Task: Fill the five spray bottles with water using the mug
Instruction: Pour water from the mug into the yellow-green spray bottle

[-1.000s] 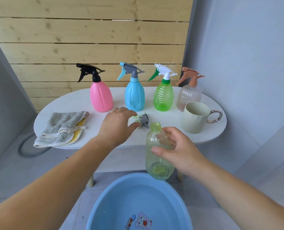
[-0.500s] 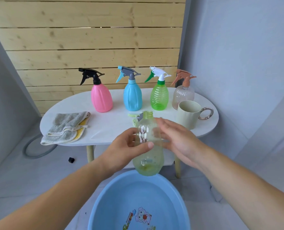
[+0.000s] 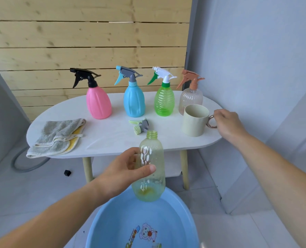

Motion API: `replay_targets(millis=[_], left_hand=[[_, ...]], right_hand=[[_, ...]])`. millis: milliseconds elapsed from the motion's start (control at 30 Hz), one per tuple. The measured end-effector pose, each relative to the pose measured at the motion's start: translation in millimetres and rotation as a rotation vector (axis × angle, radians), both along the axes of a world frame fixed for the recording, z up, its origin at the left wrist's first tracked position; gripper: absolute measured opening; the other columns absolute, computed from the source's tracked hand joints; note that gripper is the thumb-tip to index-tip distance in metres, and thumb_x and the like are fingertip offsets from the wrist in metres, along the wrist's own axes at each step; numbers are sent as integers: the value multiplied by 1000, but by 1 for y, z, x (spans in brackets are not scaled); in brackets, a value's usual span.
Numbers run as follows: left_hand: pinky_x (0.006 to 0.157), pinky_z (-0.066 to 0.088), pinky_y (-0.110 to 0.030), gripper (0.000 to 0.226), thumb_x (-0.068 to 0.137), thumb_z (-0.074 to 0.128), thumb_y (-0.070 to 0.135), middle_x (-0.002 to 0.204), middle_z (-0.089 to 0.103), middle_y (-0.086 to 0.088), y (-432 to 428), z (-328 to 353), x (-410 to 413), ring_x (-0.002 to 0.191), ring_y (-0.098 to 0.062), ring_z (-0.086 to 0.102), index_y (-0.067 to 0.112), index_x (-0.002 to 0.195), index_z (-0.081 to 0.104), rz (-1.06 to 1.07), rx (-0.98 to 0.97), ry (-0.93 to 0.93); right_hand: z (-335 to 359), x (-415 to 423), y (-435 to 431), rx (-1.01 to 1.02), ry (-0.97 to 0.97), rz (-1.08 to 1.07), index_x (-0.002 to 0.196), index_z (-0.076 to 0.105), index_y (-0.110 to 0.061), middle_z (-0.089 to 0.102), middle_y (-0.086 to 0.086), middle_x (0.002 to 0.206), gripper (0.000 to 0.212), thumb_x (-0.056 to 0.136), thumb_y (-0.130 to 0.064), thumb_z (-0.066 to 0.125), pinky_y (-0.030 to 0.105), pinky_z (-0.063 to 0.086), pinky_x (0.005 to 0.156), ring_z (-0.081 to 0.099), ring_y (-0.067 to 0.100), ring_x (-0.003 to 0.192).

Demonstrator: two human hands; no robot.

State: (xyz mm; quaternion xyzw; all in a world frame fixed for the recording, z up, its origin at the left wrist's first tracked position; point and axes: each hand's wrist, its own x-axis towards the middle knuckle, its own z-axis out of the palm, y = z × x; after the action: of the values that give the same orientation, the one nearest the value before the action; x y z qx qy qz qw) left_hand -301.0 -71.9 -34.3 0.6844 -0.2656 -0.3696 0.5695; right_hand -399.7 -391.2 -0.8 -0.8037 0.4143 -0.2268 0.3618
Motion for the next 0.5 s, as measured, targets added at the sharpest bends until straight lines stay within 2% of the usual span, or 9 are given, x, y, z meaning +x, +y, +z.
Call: replay_targets(millis=[33, 67, 100, 167, 300, 433, 500], left_hand=[[86, 58, -19, 53, 78, 91, 30, 115, 77, -5, -1, -1, -1, 107, -15, 75, 19, 124, 66, -4, 7, -3], [87, 58, -20, 54, 78, 90, 31, 115, 77, -5, -2, -2, -1, 107, -15, 75, 19, 124, 66, -10, 11, -9], [88, 58, -21, 55, 76, 87, 32, 116, 77, -5, -2, -3, -1, 108, -15, 75, 19, 125, 66, -13, 16, -14], [91, 59, -25, 56, 75, 84, 33, 117, 77, -5, -1, -4, -2, 109, -16, 75, 19, 126, 65, -14, 16, -29], [95, 59, -28, 58, 74, 84, 33, 117, 76, -7, 6, -2, -6, 110, -17, 74, 18, 126, 64, -15, 14, -52], [95, 59, -29, 56, 74, 84, 35, 116, 76, -6, 21, 6, -8, 110, -18, 74, 21, 124, 64, 5, 26, -110], [95, 59, -29, 57, 74, 85, 35, 116, 76, -5, 34, 10, -8, 110, -17, 74, 20, 124, 63, 19, 41, -132]], right_hand=[[-1, -2, 0, 15, 17, -10, 90, 65, -19, 54, 8, 101, 27, 99, -25, 40, 31, 35, 63, 52, 24, 80], [-2, -3, 0, 26, 41, -10, 104, 67, -16, 57, 9, 108, 27, 100, -28, 43, 33, 40, 69, 59, 27, 89], [-5, -5, 0, 31, 59, -4, 108, 66, -12, 62, 12, 108, 29, 100, -29, 45, 37, 45, 75, 64, 33, 94], [-7, -8, 3, 43, 66, 5, 103, 65, -3, 67, 21, 104, 32, 100, -30, 48, 41, 50, 79, 68, 39, 93], [-3, -21, 15, 140, 35, 57, 99, 64, -3, 69, 15, 102, 29, 100, -29, 51, 43, 54, 90, 72, 26, 80], [11, -34, 48, 354, -102, 203, 86, 63, -3, 66, 17, 93, 21, 98, -19, 56, 35, 60, 85, 69, 26, 87], [17, -41, 70, 465, -156, 296, 83, 62, -3, 63, 17, 85, 20, 99, -14, 56, 38, 59, 88, 67, 24, 89]])
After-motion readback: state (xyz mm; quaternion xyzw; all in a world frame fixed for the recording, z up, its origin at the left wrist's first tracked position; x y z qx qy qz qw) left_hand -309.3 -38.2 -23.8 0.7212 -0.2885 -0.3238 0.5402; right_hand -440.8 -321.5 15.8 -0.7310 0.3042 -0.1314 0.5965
